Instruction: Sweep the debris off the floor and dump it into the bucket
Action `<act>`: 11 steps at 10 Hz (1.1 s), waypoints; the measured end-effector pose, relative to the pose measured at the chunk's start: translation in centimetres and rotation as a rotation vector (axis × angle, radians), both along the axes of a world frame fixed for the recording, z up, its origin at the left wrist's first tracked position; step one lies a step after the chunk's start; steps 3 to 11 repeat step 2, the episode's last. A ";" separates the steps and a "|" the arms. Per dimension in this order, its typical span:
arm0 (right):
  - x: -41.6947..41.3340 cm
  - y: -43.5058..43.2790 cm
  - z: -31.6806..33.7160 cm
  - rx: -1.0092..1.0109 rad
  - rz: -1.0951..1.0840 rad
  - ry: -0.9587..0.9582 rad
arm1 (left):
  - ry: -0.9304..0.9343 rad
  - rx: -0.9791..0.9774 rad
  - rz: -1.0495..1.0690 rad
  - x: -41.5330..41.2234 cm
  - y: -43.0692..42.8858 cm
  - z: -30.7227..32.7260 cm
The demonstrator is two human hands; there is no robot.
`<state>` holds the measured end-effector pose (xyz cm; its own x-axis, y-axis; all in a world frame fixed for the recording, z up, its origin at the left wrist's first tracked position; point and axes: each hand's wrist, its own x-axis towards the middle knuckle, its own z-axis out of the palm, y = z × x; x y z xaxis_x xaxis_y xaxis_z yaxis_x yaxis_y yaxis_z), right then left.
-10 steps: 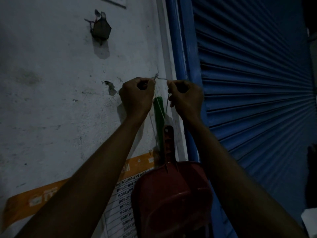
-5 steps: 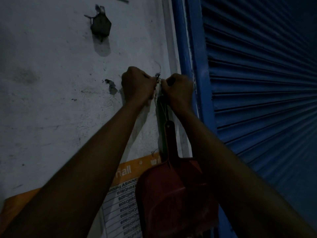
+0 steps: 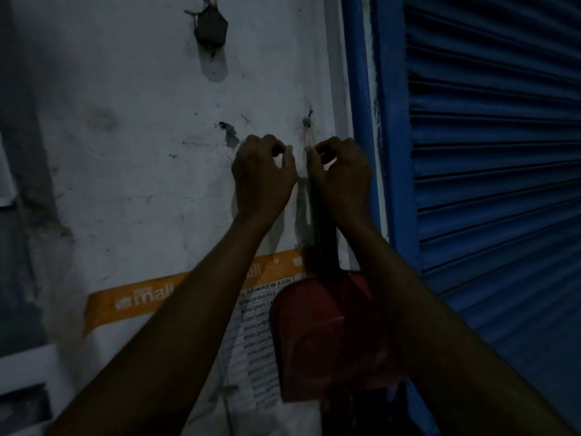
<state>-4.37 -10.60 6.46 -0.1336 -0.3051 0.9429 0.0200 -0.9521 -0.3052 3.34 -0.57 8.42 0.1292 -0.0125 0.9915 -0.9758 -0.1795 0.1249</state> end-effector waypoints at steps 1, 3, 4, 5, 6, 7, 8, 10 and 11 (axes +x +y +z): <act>1.0 2.7 -2.7 -0.044 0.030 0.061 | -0.125 -0.054 0.172 0.9 4.2 -3.7; 1.3 4.9 -4.8 -0.093 0.074 0.094 | -0.168 -0.007 0.309 1.1 7.3 -5.8; 1.3 4.9 -4.8 -0.093 0.074 0.094 | -0.168 -0.007 0.309 1.1 7.3 -5.8; 1.3 4.9 -4.8 -0.093 0.074 0.094 | -0.168 -0.007 0.309 1.1 7.3 -5.8; 1.3 4.9 -4.8 -0.093 0.074 0.094 | -0.168 -0.007 0.309 1.1 7.3 -5.8; 1.3 4.9 -4.8 -0.093 0.074 0.094 | -0.168 -0.007 0.309 1.1 7.3 -5.8; 1.3 4.9 -4.8 -0.093 0.074 0.094 | -0.168 -0.007 0.309 1.1 7.3 -5.8; 1.3 4.9 -4.8 -0.093 0.074 0.094 | -0.168 -0.007 0.309 1.1 7.3 -5.8; 1.3 4.9 -4.8 -0.093 0.074 0.094 | -0.168 -0.007 0.309 1.1 7.3 -5.8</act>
